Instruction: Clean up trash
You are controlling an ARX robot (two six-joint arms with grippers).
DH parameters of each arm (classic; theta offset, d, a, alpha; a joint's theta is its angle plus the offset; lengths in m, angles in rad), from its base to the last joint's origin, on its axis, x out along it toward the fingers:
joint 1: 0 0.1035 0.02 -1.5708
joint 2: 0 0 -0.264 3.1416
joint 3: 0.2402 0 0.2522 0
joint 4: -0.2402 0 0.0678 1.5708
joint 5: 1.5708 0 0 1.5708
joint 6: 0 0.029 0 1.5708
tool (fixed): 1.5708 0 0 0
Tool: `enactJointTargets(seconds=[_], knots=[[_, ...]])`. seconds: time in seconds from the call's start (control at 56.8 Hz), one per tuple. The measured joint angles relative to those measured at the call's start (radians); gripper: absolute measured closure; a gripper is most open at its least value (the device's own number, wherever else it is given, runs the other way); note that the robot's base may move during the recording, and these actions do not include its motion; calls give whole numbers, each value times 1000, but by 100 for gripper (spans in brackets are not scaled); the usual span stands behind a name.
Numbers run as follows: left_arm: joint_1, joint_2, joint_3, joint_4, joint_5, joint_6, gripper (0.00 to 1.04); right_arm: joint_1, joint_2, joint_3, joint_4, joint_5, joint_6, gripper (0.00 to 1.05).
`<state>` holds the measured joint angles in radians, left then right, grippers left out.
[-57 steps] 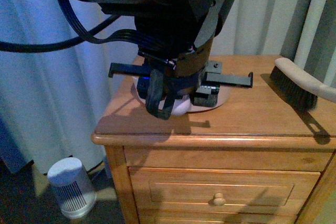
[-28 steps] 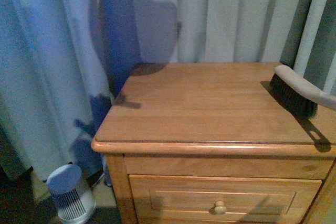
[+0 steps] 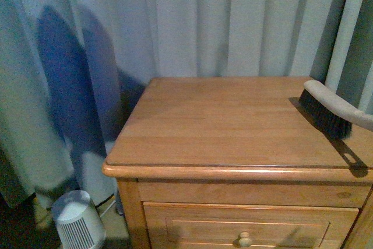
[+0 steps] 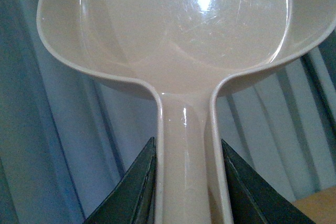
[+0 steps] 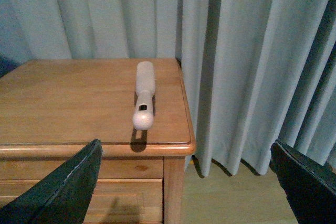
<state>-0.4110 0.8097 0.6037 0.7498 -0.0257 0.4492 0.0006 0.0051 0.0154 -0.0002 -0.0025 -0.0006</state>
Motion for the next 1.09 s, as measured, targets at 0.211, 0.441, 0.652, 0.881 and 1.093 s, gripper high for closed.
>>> enactJointTargets(seconds=[0.211,0.441,0.652,0.881,1.093], knots=[[80,-307,-162,-108,80,-174,76,0,0,0,0,0,0,7],[228,-438,-269,-111,156,-394,76,0,0,0,0,0,0,7],[236,-448,-298,-123,161,-455,76,169,77,6,7,409,-55,7],[237,-450,-298,-123,164,-463,76,187,539,275,183,398,-69,7],[237,-450,-298,-123,164,-466,76,125,1033,681,-68,307,13,7]])
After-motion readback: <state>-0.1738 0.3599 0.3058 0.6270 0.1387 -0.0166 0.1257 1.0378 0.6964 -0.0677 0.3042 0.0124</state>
